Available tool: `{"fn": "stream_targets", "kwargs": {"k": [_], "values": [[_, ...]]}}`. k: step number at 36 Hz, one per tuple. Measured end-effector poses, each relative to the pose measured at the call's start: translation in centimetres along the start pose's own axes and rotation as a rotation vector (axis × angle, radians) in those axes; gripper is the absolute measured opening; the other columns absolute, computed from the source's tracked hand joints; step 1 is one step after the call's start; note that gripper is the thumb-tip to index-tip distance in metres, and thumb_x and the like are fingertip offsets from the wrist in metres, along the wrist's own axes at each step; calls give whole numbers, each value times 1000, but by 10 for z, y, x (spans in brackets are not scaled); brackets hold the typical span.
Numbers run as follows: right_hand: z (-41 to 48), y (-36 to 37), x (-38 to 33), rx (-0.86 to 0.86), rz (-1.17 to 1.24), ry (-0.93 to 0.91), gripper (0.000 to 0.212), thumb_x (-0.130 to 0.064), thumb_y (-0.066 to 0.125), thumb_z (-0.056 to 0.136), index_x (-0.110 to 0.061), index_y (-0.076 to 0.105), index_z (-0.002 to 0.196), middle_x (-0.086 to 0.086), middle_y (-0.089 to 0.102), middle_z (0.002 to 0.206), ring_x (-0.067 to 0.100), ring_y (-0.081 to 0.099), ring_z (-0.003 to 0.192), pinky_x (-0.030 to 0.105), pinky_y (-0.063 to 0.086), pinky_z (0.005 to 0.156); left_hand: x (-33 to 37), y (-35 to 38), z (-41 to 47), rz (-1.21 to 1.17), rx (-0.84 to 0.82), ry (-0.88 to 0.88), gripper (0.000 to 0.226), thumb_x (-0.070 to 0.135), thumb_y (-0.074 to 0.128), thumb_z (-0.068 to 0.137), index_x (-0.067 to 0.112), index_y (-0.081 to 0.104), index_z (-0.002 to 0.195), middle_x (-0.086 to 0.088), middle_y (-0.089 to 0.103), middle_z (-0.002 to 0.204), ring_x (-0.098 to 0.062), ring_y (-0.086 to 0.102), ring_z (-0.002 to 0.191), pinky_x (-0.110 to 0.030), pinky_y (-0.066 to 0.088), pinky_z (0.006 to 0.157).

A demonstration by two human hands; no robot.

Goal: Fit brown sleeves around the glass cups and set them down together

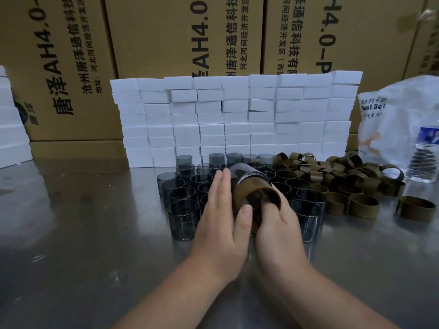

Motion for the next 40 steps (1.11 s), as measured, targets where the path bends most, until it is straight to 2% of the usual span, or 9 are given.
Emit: {"fn": "stream_targets", "kwargs": {"k": [5,9,15,20,25,29,33,36,40], "values": [[-6,9,-6,-74,-35,-37,38,-21,37,98,-26,50,132,-10,62,119,6,55,114,38,42,104,5,-13,0,5,116,39,46,49,15,84,42,9,130,21,17,141,21,11,126,4,10,99],[-8,11,-10,-101,-106,-74,48,-30,40,95,-23,40,142,-7,48,138,7,42,129,38,33,111,-2,-20,0,1,191,-28,65,49,17,84,24,30,142,17,32,138,18,22,118,9,14,91],[-8,14,-15,-153,-88,-92,71,-42,54,73,-22,42,140,-11,62,120,-4,58,106,28,45,99,-14,-25,1,-66,249,-132,59,38,24,85,20,43,138,3,53,134,-3,44,120,3,24,88],[-5,18,-9,-216,-37,-66,65,-19,66,81,-19,41,141,-6,70,104,2,65,98,34,50,94,-14,-32,3,-101,287,-148,57,35,25,84,16,49,133,0,58,128,-8,49,117,-8,30,92],[-2,16,-10,-215,-19,-99,66,-19,62,78,-18,42,141,-14,72,90,1,66,85,22,52,80,-12,-33,5,-77,267,-149,58,36,24,83,18,50,132,1,59,125,-9,50,116,-13,33,93],[3,11,-7,-196,14,-81,67,-5,60,82,-17,37,144,-32,64,65,-20,57,74,5,47,62,-12,-33,7,-35,252,-145,53,33,28,87,14,51,131,-1,59,125,-11,51,115,-8,30,90],[9,5,-5,-180,41,-65,71,0,63,79,-15,36,143,-28,66,64,-13,61,80,13,51,70,-14,-33,10,5,240,-124,36,12,40,94,13,55,126,7,59,104,10,41,89,9,24,75],[10,4,-6,-181,113,-65,72,-3,65,77,-17,38,142,-29,56,88,-1,46,98,29,39,80,-14,-34,11,1,237,-119,34,10,40,94,12,57,124,14,52,92,13,38,85,10,24,71],[11,3,-4,-179,159,-57,70,-1,66,76,-18,43,140,-12,51,100,8,39,105,35,36,81,-15,-35,10,-40,261,-122,35,21,37,97,13,57,124,10,57,98,10,43,88,6,30,75]]}}
Point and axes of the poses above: each hand's wrist, its own z-axis towards the middle knuckle, its own y-axis out of the palm, x = y × z, the point moved 9 cm from there along z, towards the middle knuckle
